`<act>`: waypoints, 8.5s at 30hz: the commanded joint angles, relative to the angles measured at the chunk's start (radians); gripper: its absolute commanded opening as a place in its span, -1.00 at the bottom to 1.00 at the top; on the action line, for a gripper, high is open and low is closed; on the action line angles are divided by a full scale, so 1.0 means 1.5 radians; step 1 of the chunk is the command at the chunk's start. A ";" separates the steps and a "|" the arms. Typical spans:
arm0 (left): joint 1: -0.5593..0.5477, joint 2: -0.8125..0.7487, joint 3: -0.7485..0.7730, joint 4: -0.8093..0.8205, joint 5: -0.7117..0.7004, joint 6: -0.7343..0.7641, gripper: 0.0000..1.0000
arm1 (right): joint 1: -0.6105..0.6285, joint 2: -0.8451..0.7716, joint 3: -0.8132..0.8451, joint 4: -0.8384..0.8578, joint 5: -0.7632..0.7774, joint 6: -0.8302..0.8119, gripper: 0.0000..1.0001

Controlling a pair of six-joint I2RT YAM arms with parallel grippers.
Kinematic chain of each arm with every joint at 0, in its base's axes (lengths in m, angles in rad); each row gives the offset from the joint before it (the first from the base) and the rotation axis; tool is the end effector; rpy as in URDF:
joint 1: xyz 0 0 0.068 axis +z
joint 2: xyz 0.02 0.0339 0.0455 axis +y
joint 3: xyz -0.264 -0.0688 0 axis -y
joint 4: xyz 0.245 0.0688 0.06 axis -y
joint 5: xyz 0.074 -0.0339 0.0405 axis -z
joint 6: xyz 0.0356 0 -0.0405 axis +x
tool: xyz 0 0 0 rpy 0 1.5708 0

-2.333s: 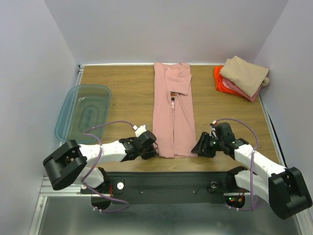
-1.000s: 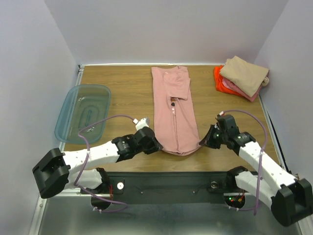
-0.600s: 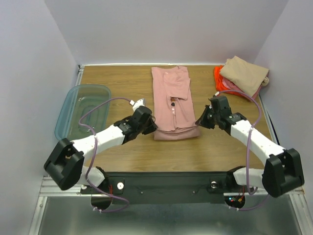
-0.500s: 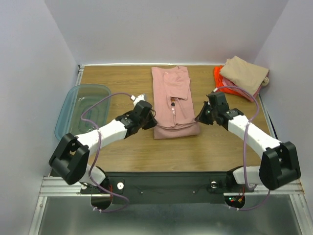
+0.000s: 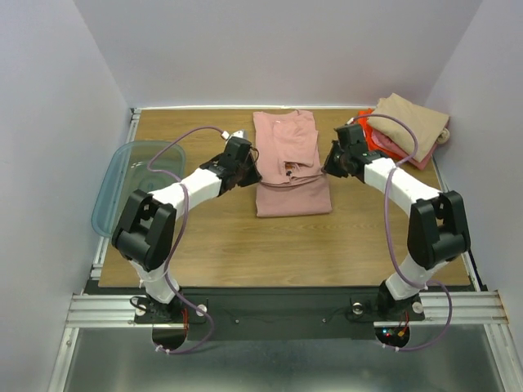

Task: Fold and stack the t-shirts
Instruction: Fold the tshirt, then neatly place the folded tshirt to the corner

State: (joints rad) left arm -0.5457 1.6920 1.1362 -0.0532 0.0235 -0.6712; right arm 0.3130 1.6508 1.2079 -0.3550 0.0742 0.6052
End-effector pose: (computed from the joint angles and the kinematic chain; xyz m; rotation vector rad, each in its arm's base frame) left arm 0.3257 -0.1988 0.2346 -0.1285 2.2671 -0.6991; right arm 0.3477 0.1098 0.2475 0.3843 2.3635 0.3521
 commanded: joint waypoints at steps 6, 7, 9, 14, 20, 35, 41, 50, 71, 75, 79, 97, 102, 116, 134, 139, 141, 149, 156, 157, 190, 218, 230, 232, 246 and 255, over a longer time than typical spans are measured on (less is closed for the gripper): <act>0.027 0.066 0.090 -0.003 0.001 0.036 -1.00 | -0.039 0.090 0.078 0.048 -0.032 -0.043 -0.99; 0.029 0.070 0.093 0.002 0.004 0.039 -1.00 | -0.042 0.098 0.083 0.049 -0.037 -0.047 -0.99; 0.033 0.090 0.109 0.005 0.011 0.046 -1.00 | -0.046 0.115 0.092 0.053 -0.046 -0.049 -0.99; 0.038 0.123 0.155 -0.033 0.006 0.041 -0.41 | -0.054 0.138 0.110 0.055 -0.074 -0.055 -0.70; 0.038 0.046 0.104 -0.036 -0.001 0.039 0.89 | -0.055 0.085 0.085 0.054 -0.111 -0.052 0.31; 0.018 -0.256 -0.320 0.032 0.008 -0.059 0.93 | 0.092 0.024 -0.032 0.099 -0.207 -0.066 1.00; 0.011 -0.338 -0.428 0.080 0.051 -0.110 0.93 | 0.120 0.137 0.052 0.116 -0.210 -0.079 1.00; 0.010 -0.372 -0.446 0.068 0.038 -0.118 0.93 | 0.120 0.250 0.168 0.116 -0.133 -0.105 1.00; 0.011 -0.316 -0.386 0.078 0.021 -0.099 0.93 | 0.086 0.276 0.379 0.115 0.069 -0.201 1.00; 0.011 -0.237 -0.322 0.104 0.032 -0.074 0.93 | 0.071 0.086 0.134 0.115 0.102 -0.106 1.00; 0.011 -0.170 -0.277 0.135 0.062 -0.064 0.76 | 0.023 -0.026 -0.036 0.115 0.050 -0.021 1.00; 0.009 0.010 -0.214 0.185 0.109 -0.068 -0.35 | -0.016 -0.079 -0.283 0.172 -0.112 0.054 0.55; 0.009 0.022 -0.210 0.189 0.099 -0.066 -0.79 | -0.015 -0.045 -0.283 0.176 -0.118 0.053 0.16; -0.029 -0.066 -0.317 0.237 0.088 -0.045 -1.00 | -0.016 -0.047 -0.319 0.211 -0.201 0.031 -0.99; -0.411 -0.479 -0.444 0.064 -0.080 -0.309 -1.00 | -0.013 -0.632 -0.405 -0.169 -0.195 0.019 -0.99; -0.411 -0.479 -0.351 -0.026 -0.138 -0.277 -1.00 | -0.014 -0.579 -0.314 -0.169 -0.143 0.006 -0.99; -0.409 -0.475 -0.310 -0.074 -0.196 -0.265 -1.00 | -0.012 -0.528 -0.263 -0.163 -0.114 0.006 -0.99; -0.283 -0.466 -0.235 -0.125 -0.221 -0.187 -1.00 | -0.012 -0.343 -0.099 -0.090 -0.111 -0.016 -0.99; -0.150 -0.447 -0.213 -0.091 -0.181 -0.105 -1.00 | -0.013 -0.166 0.057 -0.057 -0.153 -0.049 -0.99; -0.137 -0.432 -0.203 -0.087 -0.178 -0.097 -1.00 | -0.013 -0.146 0.071 -0.054 -0.153 -0.054 -0.99; 0.137 -0.044 -0.009 -0.036 -0.078 0.020 0.97 | -0.013 0.358 0.515 -0.049 -0.280 -0.103 0.99; 0.092 -0.642 -0.420 -0.152 -0.130 -0.120 0.97 | 0.068 0.306 0.233 -0.008 -0.198 -0.361 0.76; 0.092 -0.702 -0.432 -0.184 -0.129 -0.147 0.97 | 0.144 0.349 0.168 0.016 -0.017 -0.320 0.29; 0.092 -0.710 -0.428 -0.207 -0.155 -0.164 0.97 | 0.156 0.347 0.147 0.029 -0.014 -0.309 0.09; 0.092 -0.758 -0.412 -0.242 -0.197 -0.181 0.97 | 0.161 0.292 0.180 0.105 0.228 -0.316 -0.99; 0.092 -0.760 -0.394 -0.264 -0.225 -0.189 0.97 | 0.095 0.286 0.294 0.120 0.293 -0.425 -0.99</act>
State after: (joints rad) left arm -0.4068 0.5636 0.4953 -0.4377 -0.2657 -0.9455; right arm 0.5144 2.0876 1.5555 -0.2176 0.4164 0.0765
